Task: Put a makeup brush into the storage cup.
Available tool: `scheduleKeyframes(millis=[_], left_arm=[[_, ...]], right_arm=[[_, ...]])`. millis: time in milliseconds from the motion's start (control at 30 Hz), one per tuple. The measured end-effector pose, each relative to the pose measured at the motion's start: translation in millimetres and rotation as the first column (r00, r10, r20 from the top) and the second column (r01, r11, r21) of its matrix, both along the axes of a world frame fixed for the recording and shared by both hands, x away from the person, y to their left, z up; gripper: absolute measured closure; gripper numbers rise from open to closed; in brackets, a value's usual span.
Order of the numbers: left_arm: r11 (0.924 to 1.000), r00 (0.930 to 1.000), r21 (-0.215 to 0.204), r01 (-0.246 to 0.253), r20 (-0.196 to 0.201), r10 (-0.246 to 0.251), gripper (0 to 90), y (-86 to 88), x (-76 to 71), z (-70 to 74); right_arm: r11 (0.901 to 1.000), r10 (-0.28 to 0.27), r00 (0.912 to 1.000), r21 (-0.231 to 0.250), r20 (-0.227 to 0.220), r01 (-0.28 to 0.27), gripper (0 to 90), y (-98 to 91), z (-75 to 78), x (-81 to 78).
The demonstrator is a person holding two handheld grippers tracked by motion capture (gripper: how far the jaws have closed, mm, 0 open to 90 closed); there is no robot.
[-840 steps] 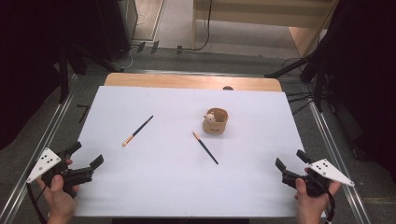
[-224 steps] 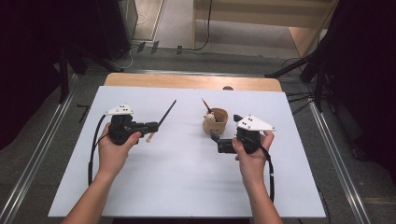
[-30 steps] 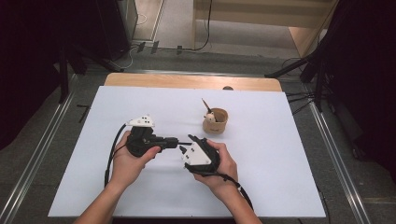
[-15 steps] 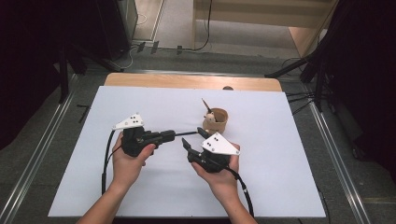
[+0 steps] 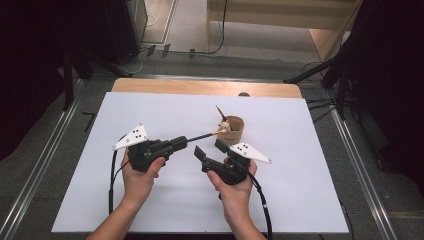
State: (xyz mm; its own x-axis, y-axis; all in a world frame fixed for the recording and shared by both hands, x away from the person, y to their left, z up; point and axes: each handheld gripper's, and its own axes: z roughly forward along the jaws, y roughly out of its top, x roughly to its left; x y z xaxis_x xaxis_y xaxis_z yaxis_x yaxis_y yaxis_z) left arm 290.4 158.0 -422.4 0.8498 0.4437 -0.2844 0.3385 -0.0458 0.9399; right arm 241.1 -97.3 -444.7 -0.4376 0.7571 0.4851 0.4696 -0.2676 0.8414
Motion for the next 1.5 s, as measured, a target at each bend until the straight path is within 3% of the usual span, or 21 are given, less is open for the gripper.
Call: scheduleKeyframes(millis=[167,267,500,733,767,800,900,1167,1233,1300,1400,1467,1500], left_arm=[[0.9996,0.9999,-0.025,0.012,0.008,-0.012,86.5,-2.1,-1.3,-4.3],[0.9997,0.9996,-0.021,0.012,0.027,-0.012,86.5,-5.5,-4.0,-5.7],[0.9996,0.9986,-0.015,0.025,0.047,-0.024,86.5,-11.8,-8.7,-8.7],[0.9996,0.9967,-0.009,0.026,0.077,-0.025,86.5,-15.6,-11.8,-10.9],[0.9997,0.9963,-0.006,0.022,0.083,-0.021,86.4,-15.8,-12.3,-11.3],[0.9997,0.9963,-0.008,0.022,0.083,-0.021,86.4,-16.2,-12.6,-11.7],[0.9998,0.9959,-0.004,0.022,0.088,-0.021,86.4,-17.7,-13.7,-12.8],[0.9992,0.9946,0.008,0.038,0.097,-0.039,86.4,-22.3,-16.4,-15.0],[0.9991,0.9944,0.009,0.041,0.097,-0.042,86.4,-23.3,-17.1,-15.3],[0.9989,0.9937,0.013,0.045,0.102,-0.046,86.4,-23.7,-17.4,-15.5],[0.9988,0.993,0.018,0.045,0.108,-0.046,86.4,-24.1,-18.2,-15.4],[0.9986,0.9925,0.019,0.049,0.111,-0.051,86.4,-24.8,-18.7,-15.6],[0.9986,0.9925,0.022,0.049,0.111,-0.051,86.4,-25.3,-19.1,-15.7]], right_arm=[[0.9962,-0.01,0.9995,0.086,-0.03,0.012,22.7,-5.9,-2.6,2.4],[0.9888,-0.014,0.9992,0.148,-0.037,0.019,24.7,-10.2,-3.6,3.0],[0.9766,-0.019,0.9977,0.213,-0.066,0.033,27.3,-13.7,-3.8,3.3],[0.9491,-0.009,0.9944,0.312,-0.105,0.042,34.5,-19.2,-7.3,4.7],[0.9372,-0.006,0.9926,0.346,-0.121,0.048,36.5,-21.0,-8.3,5.3],[0.9372,-0.006,0.9926,0.346,-0.121,0.048,36.5,-21.0,-8.3,5.3],[0.9154,0.01,0.9892,0.399,-0.146,0.05,38.6,-23.5,-10.2,6.1],[0.8986,0.014,0.9814,0.433,-0.191,0.071,49.0,-26.1,-14.4,7.6],[0.8899,0.026,0.9784,0.451,-0.205,0.07,53.3,-26.6,-16.5,8.3],[0.8898,0.026,0.9781,0.451,-0.206,0.071,54.1,-26.8,-17.1,8.6],[0.8818,0.035,0.9769,0.467,-0.211,0.069,57.0,-27.9,-18.6,9.3],[0.8741,0.038,0.9771,0.481,-0.209,0.069,58.4,-29.3,-19.7,10.0],[0.8643,0.043,0.9762,0.498,-0.212,0.07,60.5,-31.0,-20.4,10.4]])
